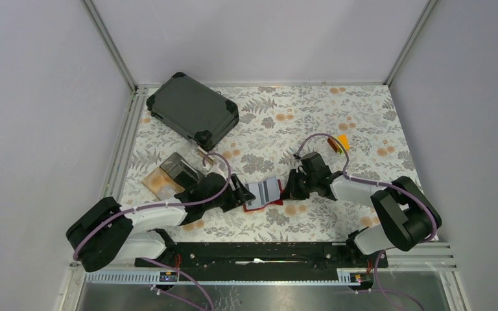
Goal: Put the credit cards into the card holder
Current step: Insert the credit card into the card holder, then close the card holder at the center of the board.
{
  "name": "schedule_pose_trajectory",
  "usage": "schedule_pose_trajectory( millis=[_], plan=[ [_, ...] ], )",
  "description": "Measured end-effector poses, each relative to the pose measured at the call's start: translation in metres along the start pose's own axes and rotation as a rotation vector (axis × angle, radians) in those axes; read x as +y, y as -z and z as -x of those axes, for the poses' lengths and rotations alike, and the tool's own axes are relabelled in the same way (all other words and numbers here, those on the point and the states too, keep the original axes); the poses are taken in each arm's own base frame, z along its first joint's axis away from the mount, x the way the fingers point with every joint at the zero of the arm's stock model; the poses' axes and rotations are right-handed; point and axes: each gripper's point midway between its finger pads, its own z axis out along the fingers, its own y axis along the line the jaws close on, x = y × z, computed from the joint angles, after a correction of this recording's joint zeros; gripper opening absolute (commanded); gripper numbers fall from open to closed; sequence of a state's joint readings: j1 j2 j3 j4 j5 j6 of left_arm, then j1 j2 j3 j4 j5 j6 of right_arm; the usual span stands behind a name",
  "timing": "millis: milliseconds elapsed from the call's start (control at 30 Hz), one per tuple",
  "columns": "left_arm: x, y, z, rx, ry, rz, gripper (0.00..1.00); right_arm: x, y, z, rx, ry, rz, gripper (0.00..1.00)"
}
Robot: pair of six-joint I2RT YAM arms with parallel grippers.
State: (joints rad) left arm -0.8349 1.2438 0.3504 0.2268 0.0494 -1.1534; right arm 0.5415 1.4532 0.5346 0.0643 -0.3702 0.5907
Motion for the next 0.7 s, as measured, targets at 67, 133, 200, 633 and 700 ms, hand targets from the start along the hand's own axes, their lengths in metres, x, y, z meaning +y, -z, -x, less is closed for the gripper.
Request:
schedule_pose_trajectory(
  millis=[67, 133, 200, 633, 700],
  plan=[
    [-0.004, 0.003, 0.002, -0.009, -0.006, -0.017, 0.64, 0.002, -0.001, -0.001, 0.002, 0.0, 0.006, 0.13],
    [-0.01, 0.005, 0.005, -0.022, -0.012, -0.038, 0.64, 0.004, -0.003, -0.002, 0.006, -0.001, 0.012, 0.13],
    [-0.015, 0.008, 0.008, -0.035, -0.016, -0.057, 0.64, 0.006, -0.005, -0.003, 0.009, 0.0, 0.018, 0.13],
    [-0.032, 0.004, 0.018, -0.08, -0.069, -0.132, 0.64, 0.012, -0.008, -0.005, 0.023, 0.003, 0.027, 0.13],
    [-0.029, -0.003, 0.014, -0.061, -0.072, -0.123, 0.64, 0.012, -0.008, -0.005, 0.024, 0.003, 0.026, 0.15]
  ],
)
